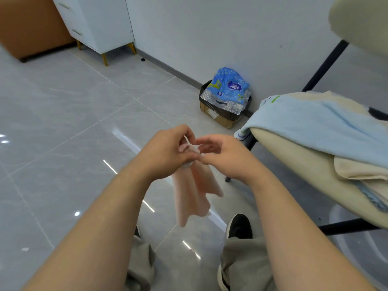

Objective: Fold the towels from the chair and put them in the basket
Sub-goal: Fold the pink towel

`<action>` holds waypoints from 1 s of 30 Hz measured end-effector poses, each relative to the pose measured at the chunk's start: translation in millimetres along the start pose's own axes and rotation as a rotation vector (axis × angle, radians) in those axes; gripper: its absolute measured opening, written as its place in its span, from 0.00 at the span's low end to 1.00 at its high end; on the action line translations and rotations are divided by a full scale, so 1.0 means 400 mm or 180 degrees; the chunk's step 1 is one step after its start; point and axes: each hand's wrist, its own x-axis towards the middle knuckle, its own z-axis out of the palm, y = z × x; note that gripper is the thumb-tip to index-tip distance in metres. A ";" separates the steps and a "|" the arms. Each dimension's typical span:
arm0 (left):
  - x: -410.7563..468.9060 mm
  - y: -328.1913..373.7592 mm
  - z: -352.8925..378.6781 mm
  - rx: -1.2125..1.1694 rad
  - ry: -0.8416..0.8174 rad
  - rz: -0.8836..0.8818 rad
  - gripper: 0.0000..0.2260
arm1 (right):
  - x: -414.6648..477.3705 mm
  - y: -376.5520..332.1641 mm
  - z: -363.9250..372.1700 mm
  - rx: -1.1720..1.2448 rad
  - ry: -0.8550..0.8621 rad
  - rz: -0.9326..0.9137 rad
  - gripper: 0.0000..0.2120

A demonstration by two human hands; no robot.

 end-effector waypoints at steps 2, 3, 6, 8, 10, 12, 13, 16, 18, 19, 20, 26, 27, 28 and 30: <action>0.004 0.000 0.003 -0.0102 0.0018 -0.0056 0.15 | -0.005 -0.003 -0.001 -0.0097 -0.0010 -0.0032 0.11; 0.006 -0.001 0.004 -0.0161 0.0022 -0.0089 0.17 | -0.006 -0.004 -0.003 -0.0167 0.0003 -0.0050 0.08; 0.007 -0.003 0.003 -0.0385 0.0070 -0.0177 0.18 | -0.005 -0.006 -0.006 -0.0239 0.0234 -0.0019 0.05; 0.006 -0.004 -0.001 -0.0470 -0.0016 -0.0214 0.17 | 0.001 -0.008 -0.007 -0.0260 0.0550 0.0006 0.07; 0.008 -0.008 -0.001 -0.0389 -0.0127 -0.0233 0.14 | 0.004 -0.010 -0.008 -0.0287 0.0739 -0.0017 0.07; 0.010 -0.012 -0.001 -0.0207 -0.0122 -0.0223 0.07 | 0.003 -0.011 -0.007 -0.0233 0.0679 -0.0074 0.06; 0.010 -0.015 0.001 -0.0161 -0.0097 -0.0211 0.06 | 0.000 -0.013 -0.005 -0.0145 0.0565 -0.0097 0.05; 0.008 -0.019 0.008 -0.0309 -0.0153 -0.0189 0.04 | -0.008 -0.009 0.000 -0.0003 0.0132 -0.0215 0.03; 0.007 -0.018 0.012 -0.0383 -0.0207 -0.0182 0.05 | -0.004 0.002 0.001 -0.0176 0.0236 -0.0370 0.01; 0.008 -0.017 0.016 -0.0352 -0.0222 -0.0174 0.06 | 0.001 0.007 0.000 -0.0249 0.0400 -0.0432 0.01; 0.009 -0.017 0.019 -0.0309 -0.0238 -0.0168 0.09 | 0.007 0.011 -0.002 -0.0318 0.0591 -0.0480 0.03; 0.014 -0.019 0.031 0.0024 -0.0747 -0.0283 0.06 | 0.030 0.029 -0.014 -0.0280 0.1467 -0.0343 0.07; 0.013 -0.019 0.032 0.0108 -0.0796 -0.0323 0.05 | 0.033 0.034 -0.019 -0.0175 0.1621 -0.0311 0.07; 0.013 -0.019 0.033 0.0196 -0.0827 -0.0380 0.06 | 0.035 0.037 -0.025 -0.0092 0.1786 -0.0271 0.07; 0.012 -0.026 0.033 0.0324 -0.0872 -0.0551 0.05 | 0.033 0.035 -0.044 0.0000 0.2118 -0.0226 0.05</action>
